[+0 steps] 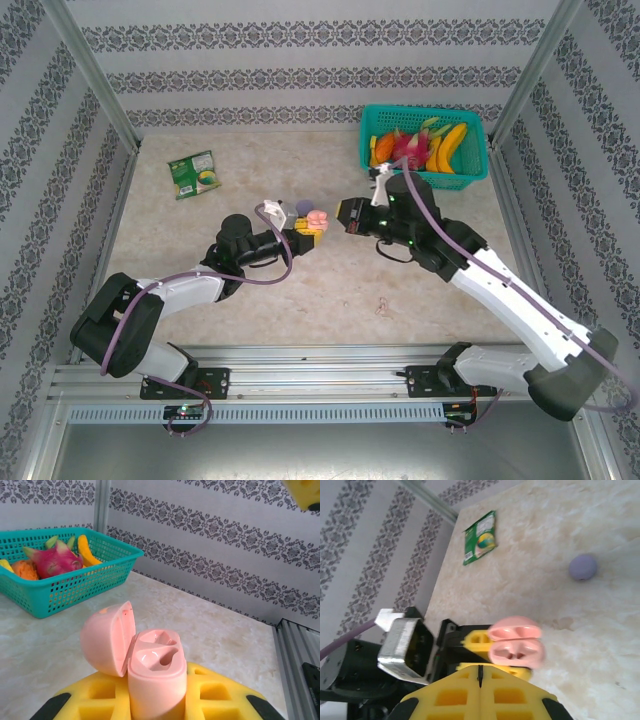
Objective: Insert wireless bluetooth earbuds into charging case
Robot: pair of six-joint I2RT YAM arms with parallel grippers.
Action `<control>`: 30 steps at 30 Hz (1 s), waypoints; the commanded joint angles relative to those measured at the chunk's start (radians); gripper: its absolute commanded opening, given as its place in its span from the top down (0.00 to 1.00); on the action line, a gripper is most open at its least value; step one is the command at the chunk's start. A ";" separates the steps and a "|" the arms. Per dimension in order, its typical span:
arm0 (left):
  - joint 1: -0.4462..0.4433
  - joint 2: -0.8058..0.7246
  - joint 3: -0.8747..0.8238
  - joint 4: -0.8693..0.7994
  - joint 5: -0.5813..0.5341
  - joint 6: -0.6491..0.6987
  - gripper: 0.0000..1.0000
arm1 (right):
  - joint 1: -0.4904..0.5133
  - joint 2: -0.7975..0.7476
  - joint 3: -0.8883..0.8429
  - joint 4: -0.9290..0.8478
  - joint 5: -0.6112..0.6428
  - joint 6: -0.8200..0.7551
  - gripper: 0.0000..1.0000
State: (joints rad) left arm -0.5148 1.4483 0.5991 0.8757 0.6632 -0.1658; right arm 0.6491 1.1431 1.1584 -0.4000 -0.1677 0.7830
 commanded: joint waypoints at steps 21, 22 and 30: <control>0.002 -0.080 -0.053 0.006 -0.154 -0.007 1.00 | -0.163 -0.031 -0.504 -0.258 0.397 0.164 0.41; 0.002 -0.082 -0.054 0.005 -0.153 -0.007 1.00 | -0.168 -0.013 -0.508 -0.258 0.403 0.174 0.42; 0.002 -0.078 -0.058 0.017 -0.156 -0.014 1.00 | -0.202 0.084 -0.545 -0.180 0.387 0.244 0.43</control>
State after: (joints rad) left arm -0.5148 1.3766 0.5499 0.8631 0.5144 -0.1635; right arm 0.4572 1.2091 0.6254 -0.6167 0.1940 0.9806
